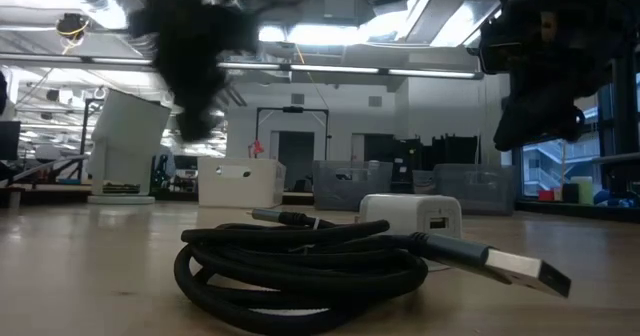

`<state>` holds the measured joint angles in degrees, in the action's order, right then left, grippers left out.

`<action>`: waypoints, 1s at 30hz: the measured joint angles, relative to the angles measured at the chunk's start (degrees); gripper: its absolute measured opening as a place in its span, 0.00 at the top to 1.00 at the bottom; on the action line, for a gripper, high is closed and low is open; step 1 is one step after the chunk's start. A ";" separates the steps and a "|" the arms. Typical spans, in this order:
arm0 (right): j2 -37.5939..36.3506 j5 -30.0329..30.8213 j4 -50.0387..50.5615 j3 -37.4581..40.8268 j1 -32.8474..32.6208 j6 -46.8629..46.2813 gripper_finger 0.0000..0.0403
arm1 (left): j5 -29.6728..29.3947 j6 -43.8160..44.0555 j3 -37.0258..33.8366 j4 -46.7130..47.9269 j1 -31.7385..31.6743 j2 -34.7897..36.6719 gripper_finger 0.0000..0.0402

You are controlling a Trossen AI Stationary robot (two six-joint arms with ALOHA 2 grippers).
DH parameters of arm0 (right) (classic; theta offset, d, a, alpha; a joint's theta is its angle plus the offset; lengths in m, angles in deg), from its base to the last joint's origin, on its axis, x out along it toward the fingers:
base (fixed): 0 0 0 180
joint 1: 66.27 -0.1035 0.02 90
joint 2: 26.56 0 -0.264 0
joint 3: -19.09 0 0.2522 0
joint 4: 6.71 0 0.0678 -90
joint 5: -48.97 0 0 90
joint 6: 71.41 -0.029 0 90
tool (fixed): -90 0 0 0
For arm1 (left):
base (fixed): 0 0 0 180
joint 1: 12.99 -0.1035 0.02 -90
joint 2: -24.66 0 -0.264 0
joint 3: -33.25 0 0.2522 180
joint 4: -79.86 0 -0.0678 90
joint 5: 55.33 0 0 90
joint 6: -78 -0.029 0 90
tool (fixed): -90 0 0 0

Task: Pick and place items into bin
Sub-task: Put the black charger adapter into the white bin

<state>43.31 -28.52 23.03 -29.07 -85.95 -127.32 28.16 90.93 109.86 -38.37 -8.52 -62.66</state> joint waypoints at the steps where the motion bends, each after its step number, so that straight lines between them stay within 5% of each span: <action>1: 0.00 0.00 -0.01 0.00 0.00 0.85 0.89 | -1.40 1.48 2.12 -0.17 -1.11 0.02 0.64; 8: 0.00 -0.07 0.01 0.00 0.00 5.48 0.89 | -7.98 2.68 13.04 -0.33 -12.34 0.02 0.64; 19: 0.00 0.13 0.01 0.01 1.10 2.00 0.89 | 1.83 -15.82 14.23 -0.52 -38.00 -4.09 0.63; 30: 0.02 1.55 -0.01 0.02 8.07 -7.41 0.89 | 3.34 -30.92 14.21 -1.58 -45.29 -18.70 0.63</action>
<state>43.33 -26.97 23.02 -29.04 -77.88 -134.73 31.50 60.01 124.07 -39.94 -53.81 -81.37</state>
